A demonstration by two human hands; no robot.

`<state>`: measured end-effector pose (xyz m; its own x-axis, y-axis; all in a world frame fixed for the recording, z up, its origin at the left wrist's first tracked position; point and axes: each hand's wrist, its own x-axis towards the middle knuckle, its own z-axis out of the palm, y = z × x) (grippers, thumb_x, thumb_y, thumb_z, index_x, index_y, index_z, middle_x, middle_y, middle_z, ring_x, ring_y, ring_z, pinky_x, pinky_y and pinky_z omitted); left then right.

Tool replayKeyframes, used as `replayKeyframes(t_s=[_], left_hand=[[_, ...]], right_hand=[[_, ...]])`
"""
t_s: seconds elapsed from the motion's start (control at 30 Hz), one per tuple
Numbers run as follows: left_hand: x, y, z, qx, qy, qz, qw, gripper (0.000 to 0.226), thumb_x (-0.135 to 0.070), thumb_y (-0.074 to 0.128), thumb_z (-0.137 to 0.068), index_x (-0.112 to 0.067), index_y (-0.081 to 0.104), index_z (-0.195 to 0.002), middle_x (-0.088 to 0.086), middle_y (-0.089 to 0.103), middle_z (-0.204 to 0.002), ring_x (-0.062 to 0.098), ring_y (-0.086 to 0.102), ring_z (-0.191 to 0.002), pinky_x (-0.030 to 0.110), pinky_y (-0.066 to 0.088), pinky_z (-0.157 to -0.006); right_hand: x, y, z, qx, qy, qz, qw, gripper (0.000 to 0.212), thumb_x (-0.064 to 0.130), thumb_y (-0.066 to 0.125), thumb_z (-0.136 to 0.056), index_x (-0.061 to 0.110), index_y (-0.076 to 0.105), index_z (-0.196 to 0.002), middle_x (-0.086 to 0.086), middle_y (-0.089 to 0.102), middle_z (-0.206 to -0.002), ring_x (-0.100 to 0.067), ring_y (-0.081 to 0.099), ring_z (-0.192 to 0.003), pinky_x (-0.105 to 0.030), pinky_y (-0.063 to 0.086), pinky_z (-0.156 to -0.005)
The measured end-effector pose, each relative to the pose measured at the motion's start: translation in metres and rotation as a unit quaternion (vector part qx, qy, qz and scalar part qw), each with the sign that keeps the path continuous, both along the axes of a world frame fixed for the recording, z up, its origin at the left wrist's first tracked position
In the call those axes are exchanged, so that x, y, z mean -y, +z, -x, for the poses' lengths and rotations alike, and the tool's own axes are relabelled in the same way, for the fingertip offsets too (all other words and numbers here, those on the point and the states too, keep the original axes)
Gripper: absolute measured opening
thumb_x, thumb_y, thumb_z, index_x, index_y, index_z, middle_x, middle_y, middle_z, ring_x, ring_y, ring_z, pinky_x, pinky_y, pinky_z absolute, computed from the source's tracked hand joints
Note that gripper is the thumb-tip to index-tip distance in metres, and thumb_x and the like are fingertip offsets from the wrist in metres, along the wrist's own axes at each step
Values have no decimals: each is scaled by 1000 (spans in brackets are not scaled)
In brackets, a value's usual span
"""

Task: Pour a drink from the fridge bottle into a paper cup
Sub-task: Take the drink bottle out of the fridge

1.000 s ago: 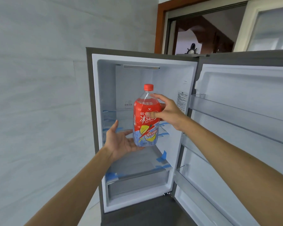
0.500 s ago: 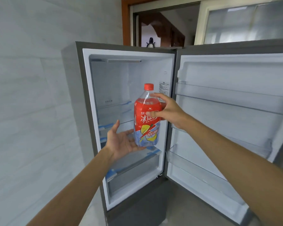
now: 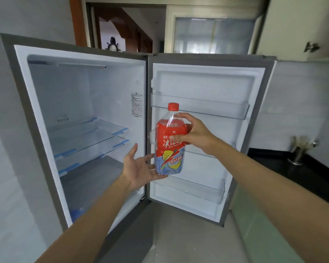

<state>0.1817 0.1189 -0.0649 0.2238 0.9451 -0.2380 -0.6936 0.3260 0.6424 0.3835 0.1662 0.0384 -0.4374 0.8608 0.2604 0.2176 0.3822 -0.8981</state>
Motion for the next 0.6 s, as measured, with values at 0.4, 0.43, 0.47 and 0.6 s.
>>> replayKeyframes(t_s=[0.4,0.43,0.47,0.6], left_hand=[[-12,3,-176,-12,-166,-7,986,76,-68,44,-89,-4,50,-128,26,58,-131,49,58,-117,69,49,-82],[-10,4,-192,-10,-179,-6,984,75,-68,45,-88,-4,52,-125,26,59,-130,49,59,-116,69,50,-81],[-5,4,-209,-9,-192,-8,981,74,-68,46,-88,-3,53,-123,26,59,-129,49,59,-116,70,50,-82],[21,6,-273,1,-237,-8,971,73,-66,46,-90,-2,52,-124,27,60,-127,49,58,-118,69,42,-100]], right_hand=[[60,4,-179,1,-161,-1,987,79,14,87,-71,28,47,-137,0,64,-123,-19,68,-107,-43,59,-87],[69,5,-194,3,-172,-2,985,77,13,86,-71,26,48,-136,0,65,-122,-18,68,-106,-42,60,-86],[80,6,-210,5,-183,-1,983,75,11,86,-71,25,49,-135,2,65,-119,-17,69,-104,-40,60,-84],[125,7,-268,-3,-229,3,973,69,8,84,-72,26,53,-131,8,65,-112,-12,69,-97,-28,60,-73]])
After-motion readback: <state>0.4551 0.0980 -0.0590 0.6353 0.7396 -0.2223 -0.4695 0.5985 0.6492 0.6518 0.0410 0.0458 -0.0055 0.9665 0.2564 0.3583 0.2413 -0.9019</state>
